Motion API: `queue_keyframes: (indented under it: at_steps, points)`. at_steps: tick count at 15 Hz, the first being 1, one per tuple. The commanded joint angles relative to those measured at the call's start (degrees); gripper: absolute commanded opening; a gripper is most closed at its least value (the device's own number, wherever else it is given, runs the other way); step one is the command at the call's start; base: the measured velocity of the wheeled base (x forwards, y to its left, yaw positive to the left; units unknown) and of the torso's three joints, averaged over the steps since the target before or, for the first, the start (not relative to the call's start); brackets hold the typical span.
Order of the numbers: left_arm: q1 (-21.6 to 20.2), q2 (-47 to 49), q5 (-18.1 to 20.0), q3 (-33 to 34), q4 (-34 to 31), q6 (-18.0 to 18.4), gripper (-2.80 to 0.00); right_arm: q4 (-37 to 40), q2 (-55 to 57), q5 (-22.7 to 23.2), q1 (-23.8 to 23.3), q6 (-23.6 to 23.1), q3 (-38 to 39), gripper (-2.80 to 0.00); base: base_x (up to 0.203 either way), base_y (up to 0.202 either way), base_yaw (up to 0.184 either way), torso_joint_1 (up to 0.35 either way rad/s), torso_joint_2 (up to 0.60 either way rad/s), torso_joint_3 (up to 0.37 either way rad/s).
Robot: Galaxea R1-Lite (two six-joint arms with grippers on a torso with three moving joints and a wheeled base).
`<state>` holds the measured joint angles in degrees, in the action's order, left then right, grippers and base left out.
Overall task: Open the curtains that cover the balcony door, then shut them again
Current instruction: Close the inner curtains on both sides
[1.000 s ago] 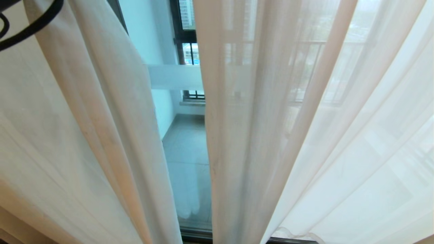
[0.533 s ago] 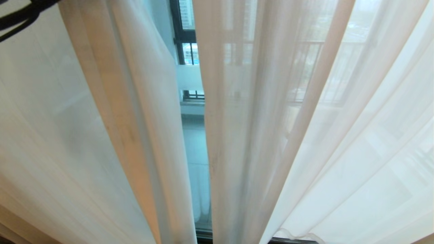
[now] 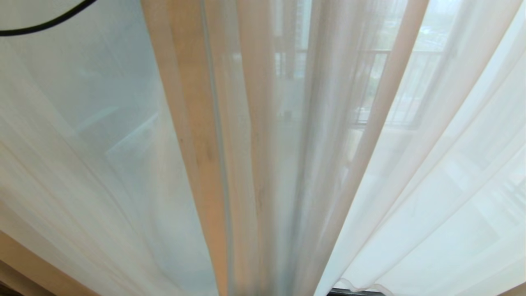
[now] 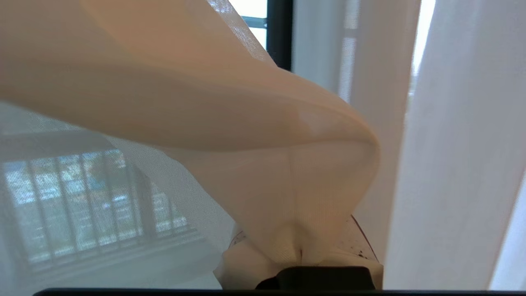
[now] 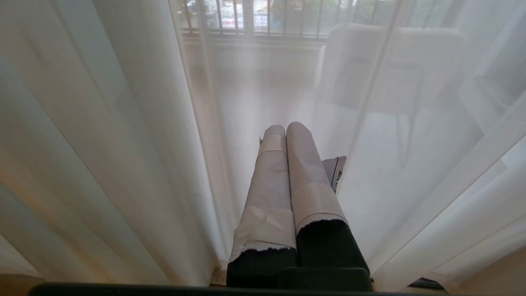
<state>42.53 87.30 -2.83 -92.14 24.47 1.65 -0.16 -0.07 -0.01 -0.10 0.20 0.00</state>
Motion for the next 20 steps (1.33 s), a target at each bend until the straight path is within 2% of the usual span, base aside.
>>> queue_keyframes:
  at_steps: [1,10,14,20]
  points:
    - [2.97,4.14,-0.63,-2.96,0.22,0.08,-2.80,-0.02,0.07,0.01,0.01,-0.02,0.00,-2.80,0.000,0.000,0.000,0.000,0.00,0.000]
    - [10.40,19.31,-0.89,-20.80,0.25,0.46,-2.80,-0.02,0.07,0.01,0.01,-0.02,0.00,-2.80,0.000,0.000,0.000,0.000,0.00,0.000]
    - [14.15,23.40,-0.95,-21.98,0.84,0.46,-2.80,-0.02,0.07,0.01,0.01,-0.02,0.00,-2.80,0.000,0.000,0.000,0.000,0.00,0.000]
    - [20.13,24.50,-0.94,-21.80,0.94,0.40,-2.80,-0.02,0.07,0.01,0.01,-0.02,0.00,-2.80,0.000,0.000,0.000,0.000,0.00,0.000]
